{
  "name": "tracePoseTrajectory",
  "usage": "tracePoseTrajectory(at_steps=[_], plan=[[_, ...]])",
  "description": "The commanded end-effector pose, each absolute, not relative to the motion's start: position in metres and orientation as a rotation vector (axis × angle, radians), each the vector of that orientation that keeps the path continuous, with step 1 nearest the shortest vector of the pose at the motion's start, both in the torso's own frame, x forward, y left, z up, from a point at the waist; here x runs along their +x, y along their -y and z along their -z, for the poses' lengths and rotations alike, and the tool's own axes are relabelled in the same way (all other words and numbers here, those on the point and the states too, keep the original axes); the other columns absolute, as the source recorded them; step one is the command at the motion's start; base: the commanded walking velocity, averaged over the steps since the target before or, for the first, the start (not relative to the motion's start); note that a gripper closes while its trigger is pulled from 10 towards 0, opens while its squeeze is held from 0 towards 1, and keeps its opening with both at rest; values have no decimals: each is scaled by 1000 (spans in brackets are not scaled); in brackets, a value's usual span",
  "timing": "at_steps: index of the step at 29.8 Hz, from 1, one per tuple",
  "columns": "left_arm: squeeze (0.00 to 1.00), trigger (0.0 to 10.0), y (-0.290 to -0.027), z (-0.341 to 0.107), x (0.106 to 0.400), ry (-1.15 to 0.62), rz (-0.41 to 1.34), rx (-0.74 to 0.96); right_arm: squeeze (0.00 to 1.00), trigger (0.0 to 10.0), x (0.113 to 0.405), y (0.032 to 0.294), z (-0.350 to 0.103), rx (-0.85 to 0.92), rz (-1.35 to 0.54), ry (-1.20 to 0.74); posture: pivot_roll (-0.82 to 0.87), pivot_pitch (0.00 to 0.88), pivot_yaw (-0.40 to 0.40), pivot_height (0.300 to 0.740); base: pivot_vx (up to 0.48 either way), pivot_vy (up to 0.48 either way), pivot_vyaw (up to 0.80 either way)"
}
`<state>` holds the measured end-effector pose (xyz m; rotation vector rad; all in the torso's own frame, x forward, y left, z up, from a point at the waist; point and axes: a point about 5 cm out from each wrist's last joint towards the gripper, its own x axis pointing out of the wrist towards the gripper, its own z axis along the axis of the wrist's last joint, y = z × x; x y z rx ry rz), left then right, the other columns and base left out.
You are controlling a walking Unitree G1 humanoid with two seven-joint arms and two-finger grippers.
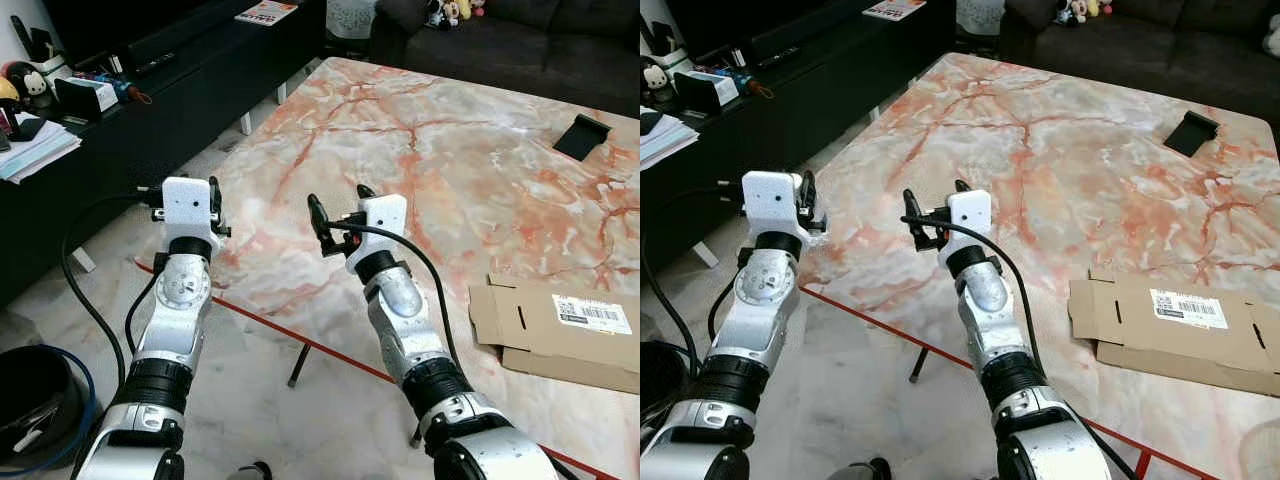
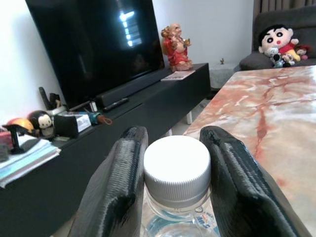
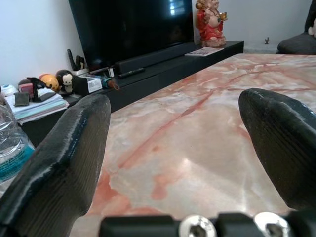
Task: Picking trash to rubbish bin
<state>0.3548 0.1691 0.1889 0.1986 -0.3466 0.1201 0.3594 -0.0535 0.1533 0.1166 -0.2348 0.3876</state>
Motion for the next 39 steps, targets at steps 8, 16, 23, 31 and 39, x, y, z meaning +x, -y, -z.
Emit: tracePoseTrajectory(at_steps=[8, 16, 23, 31, 39], plan=[[0, 10000, -167, -203, 353, 408, -106, 237, 0, 10000, 361, 54, -161, 133, -369, 269, 114, 104, -7, 740, 0, 0, 0], [0, 10000, -165, -203, 352, 409, -94, 240, 0, 10000, 361, 55, -160, 130, -365, 269, 114, 91, -7, 740, 0, 0, 0], [0, 10000, -164, -205, 353, 414, -85, 241, 0, 10000, 361, 55, -159, 130, -364, 268, 115, 82, -4, 740, -288, 0, 0], [0, 10000, -160, -205, 354, 416, -71, 245, 0, 10000, 361, 55, -159, 132, -365, 265, 114, 80, -2, 740, -295, 0, 0], [0, 10000, -162, -205, 353, 413, -73, 246, 0, 10000, 359, 54, -157, 137, -364, 262, 114, 98, -2, 740, -285, 0, 0]])
